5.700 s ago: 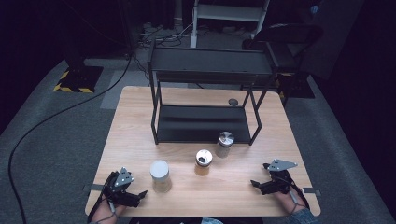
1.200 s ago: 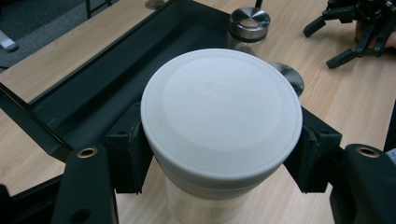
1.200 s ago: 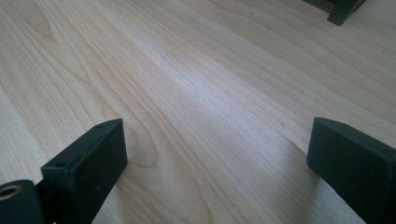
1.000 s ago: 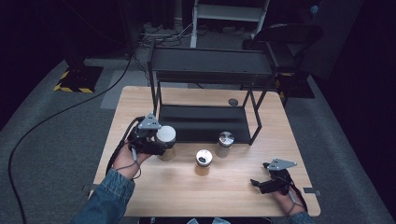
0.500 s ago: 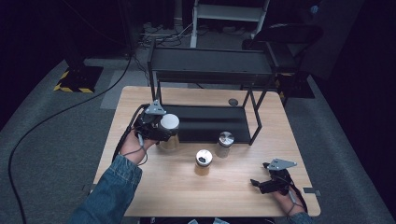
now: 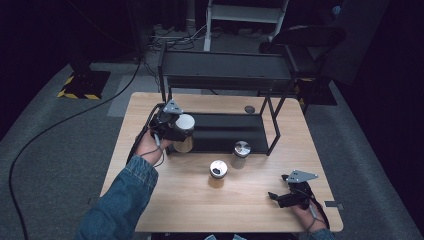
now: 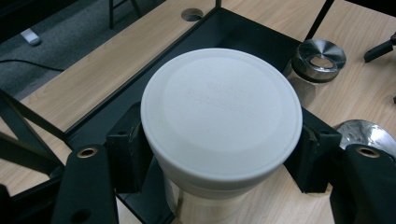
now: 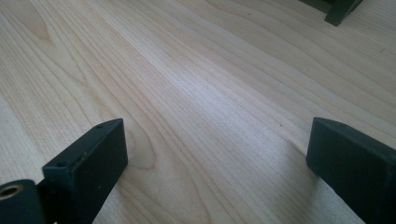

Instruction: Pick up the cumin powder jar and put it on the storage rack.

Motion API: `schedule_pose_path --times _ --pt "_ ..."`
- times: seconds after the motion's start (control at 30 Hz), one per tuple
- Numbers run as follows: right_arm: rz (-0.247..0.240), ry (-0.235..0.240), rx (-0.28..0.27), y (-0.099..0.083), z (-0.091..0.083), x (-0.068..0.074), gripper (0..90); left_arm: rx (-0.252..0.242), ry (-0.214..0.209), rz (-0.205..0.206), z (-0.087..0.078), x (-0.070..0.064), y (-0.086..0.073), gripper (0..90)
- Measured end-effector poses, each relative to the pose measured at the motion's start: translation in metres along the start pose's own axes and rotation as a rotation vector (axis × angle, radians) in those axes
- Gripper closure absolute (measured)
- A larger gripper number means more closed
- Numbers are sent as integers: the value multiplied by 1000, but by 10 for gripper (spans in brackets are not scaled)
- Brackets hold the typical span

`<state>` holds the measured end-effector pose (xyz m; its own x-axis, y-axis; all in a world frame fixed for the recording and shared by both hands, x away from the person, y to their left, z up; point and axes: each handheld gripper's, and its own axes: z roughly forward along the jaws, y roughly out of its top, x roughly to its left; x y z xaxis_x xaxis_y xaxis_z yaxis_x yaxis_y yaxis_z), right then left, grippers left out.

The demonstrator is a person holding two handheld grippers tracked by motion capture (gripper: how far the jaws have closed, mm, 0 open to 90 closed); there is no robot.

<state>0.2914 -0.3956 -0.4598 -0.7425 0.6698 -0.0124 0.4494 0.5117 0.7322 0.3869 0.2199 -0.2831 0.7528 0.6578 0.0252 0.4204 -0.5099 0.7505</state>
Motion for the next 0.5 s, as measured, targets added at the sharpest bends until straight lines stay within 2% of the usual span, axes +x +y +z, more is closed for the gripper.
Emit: schedule_pose_path --times 0.33,0.5 --pt "2 -1 0 0 0 0 51 45 9 -8 23 6 9 336" --pt "3 -3 0 0 0 1 51 94 29 -21 33 7 17 336"
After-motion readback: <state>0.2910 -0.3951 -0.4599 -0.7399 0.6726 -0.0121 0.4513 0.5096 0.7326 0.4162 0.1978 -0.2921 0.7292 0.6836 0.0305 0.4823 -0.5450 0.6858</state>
